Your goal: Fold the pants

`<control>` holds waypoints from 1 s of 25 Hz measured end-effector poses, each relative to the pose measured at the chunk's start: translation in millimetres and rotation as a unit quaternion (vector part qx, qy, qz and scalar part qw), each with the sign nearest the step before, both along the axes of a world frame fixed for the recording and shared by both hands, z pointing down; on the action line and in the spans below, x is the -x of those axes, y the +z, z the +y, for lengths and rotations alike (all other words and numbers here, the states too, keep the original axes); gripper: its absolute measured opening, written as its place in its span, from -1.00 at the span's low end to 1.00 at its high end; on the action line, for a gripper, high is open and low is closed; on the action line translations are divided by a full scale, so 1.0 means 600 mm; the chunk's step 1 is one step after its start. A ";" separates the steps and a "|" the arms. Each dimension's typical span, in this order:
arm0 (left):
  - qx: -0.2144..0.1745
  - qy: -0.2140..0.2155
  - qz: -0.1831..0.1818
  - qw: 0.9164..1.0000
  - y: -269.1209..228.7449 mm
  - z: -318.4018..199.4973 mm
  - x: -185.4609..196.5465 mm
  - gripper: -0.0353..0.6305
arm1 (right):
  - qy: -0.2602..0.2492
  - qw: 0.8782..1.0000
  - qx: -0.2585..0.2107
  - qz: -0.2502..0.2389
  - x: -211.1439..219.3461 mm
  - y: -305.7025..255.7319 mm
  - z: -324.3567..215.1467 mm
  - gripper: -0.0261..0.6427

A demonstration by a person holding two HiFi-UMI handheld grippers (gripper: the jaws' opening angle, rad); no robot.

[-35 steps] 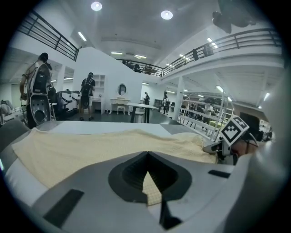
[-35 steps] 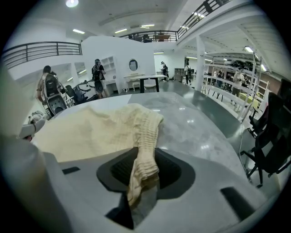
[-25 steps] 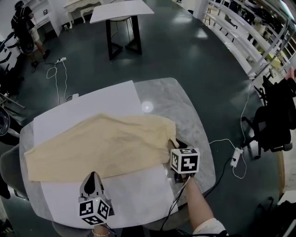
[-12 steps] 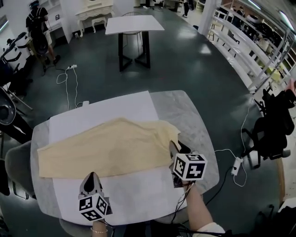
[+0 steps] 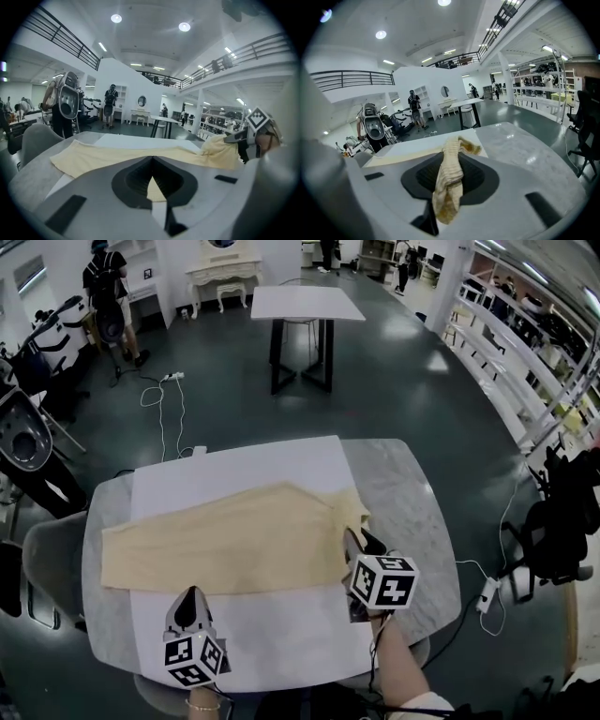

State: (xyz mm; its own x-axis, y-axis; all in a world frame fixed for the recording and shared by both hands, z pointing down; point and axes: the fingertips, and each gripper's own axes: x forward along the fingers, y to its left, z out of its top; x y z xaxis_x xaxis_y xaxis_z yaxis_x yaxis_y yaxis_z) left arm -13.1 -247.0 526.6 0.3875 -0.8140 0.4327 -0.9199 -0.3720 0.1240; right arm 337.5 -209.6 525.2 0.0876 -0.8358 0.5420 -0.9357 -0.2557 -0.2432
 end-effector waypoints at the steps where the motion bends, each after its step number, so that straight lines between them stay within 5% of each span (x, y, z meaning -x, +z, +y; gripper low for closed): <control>1: 0.000 -0.003 0.001 1.000 0.000 -0.001 0.010 -0.89 | -0.002 1.000 -0.006 -0.010 0.012 -0.004 -0.004 -0.67; 6: 0.002 -0.009 0.012 1.000 0.004 -0.002 0.050 -0.89 | -0.019 0.997 -0.034 -0.061 0.074 -0.025 -0.024 -0.67; 16: -0.006 -0.009 0.025 1.000 -0.010 0.012 0.148 -0.89 | -0.039 0.999 -0.027 -0.024 0.200 -0.043 -0.038 -0.67; 25: -0.011 -0.058 0.032 0.998 -0.033 0.001 0.276 -0.89 | -0.079 0.996 -0.038 -0.010 0.320 -0.092 -0.085 -0.67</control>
